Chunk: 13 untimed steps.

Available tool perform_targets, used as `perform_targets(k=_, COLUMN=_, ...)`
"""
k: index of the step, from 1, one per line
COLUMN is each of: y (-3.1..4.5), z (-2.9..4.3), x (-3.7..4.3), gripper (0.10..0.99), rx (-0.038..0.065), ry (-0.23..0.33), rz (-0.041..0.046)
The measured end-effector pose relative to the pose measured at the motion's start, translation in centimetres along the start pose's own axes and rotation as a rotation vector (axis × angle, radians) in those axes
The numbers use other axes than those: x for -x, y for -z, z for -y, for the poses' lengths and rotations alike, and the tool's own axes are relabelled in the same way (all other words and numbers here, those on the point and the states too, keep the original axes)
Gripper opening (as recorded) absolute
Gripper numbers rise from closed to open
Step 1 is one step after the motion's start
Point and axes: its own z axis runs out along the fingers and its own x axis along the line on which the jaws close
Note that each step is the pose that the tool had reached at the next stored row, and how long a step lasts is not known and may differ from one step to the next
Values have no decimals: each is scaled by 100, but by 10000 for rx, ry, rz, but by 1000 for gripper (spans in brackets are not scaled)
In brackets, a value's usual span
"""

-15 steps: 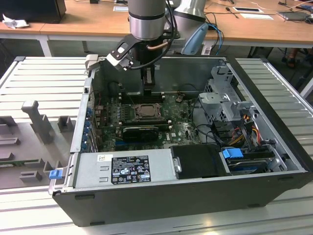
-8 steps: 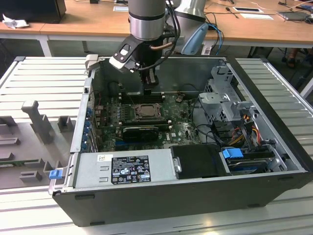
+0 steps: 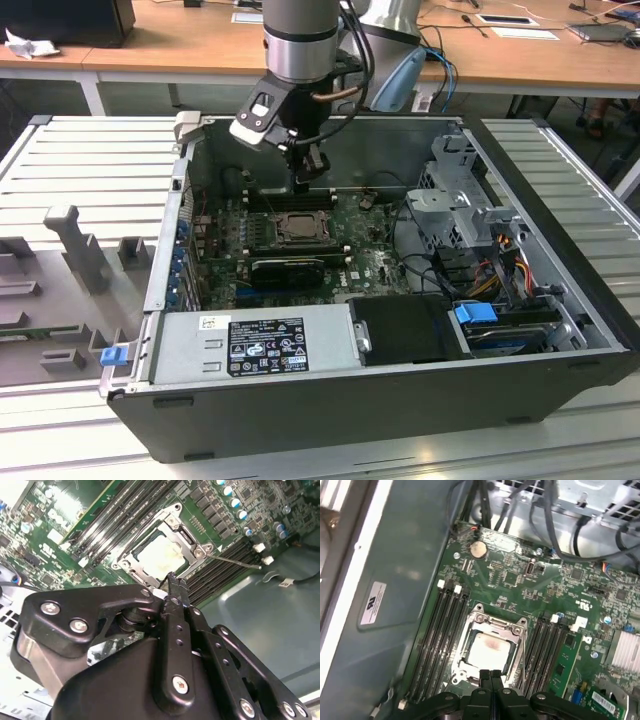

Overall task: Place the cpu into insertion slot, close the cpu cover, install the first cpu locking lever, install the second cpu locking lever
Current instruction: 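Install the first cpu locking lever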

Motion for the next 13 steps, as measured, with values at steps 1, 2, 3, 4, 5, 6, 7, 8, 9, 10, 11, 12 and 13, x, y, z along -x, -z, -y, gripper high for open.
perform_targets(k=1, y=0, z=0, x=0, gripper=106, rx=-2, ry=44, rz=-3)
perform_targets(k=2, y=0, z=1, x=0, gripper=106, rx=-7, ry=166, rz=-8)
perform_targets(k=3, y=0, z=1, x=0, gripper=106, rx=-12, ry=320, rz=-16)
perform_targets(k=4, y=0, z=1, x=0, gripper=106, rx=-15, ry=392, rz=-19)
perform_targets(k=5, y=0, z=1, x=0, gripper=106, rx=-16, ry=451, rz=-22)
perform_targets(k=6, y=0, z=1, x=0, gripper=106, rx=-21, ry=550, rz=-26)
perform_targets(k=7, y=0, z=1, x=0, gripper=106, rx=-24, ry=658, rz=-32)
perform_targets(k=8, y=0, z=0, x=0, gripper=106, rx=-29, ry=778, rz=-39)
perform_targets(k=9, y=0, z=0, x=0, gripper=106, rx=-31, ry=851, rz=-43)
perform_targets(k=10, y=0, z=0, x=0, gripper=106, rx=-34, ry=958, rz=-49)
perform_targets(k=11, y=0, z=0, x=0, gripper=106, rx=-37, ry=1031, rz=-52)
perform_targets(k=12, y=0, z=0, x=0, gripper=106, rx=-39, ry=1094, rz=-55)
perform_targets(k=13, y=0, z=0, x=0, gripper=106, rx=-42, ry=1172, rz=-60)
